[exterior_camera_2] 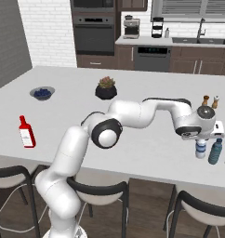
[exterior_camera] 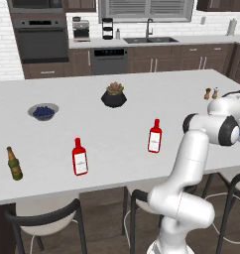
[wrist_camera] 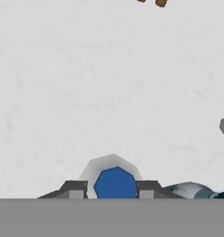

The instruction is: Move the plastic bottles in the middle to the plastics group, and the glass bottles in the middle to the glass group.

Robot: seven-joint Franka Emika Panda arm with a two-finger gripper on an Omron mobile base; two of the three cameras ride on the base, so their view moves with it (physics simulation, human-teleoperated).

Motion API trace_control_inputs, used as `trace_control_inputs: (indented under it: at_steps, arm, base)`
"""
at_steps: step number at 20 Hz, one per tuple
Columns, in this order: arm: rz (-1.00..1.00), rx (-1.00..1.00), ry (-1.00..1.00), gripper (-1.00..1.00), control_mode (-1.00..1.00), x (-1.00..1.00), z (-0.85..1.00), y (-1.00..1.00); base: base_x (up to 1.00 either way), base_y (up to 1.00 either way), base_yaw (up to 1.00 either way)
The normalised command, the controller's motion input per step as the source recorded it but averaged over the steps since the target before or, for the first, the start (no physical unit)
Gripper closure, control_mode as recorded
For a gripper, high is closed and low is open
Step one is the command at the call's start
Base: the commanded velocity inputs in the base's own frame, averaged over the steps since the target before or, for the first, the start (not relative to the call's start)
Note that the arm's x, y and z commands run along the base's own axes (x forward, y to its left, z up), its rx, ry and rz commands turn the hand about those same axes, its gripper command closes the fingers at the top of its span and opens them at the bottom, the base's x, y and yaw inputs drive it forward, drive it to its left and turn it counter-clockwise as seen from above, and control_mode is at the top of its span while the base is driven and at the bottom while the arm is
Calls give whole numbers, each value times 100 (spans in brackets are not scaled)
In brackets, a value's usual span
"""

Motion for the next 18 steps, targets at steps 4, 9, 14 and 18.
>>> trace_control_inputs:
  at_steps: [4,9,14,18]
  arm:
    - [0,0,1,100,-100,-22,-3,0]
    - [0,0,1,100,-100,0,-5,4]
    - [0,0,2,100,-100,0,-6,13]
    - [0,1,1,100,-100,0,-1,3]
  base:
    - [0,0,0]
    - [0,0,0]
    - [0,0,0]
    - [0,0,0]
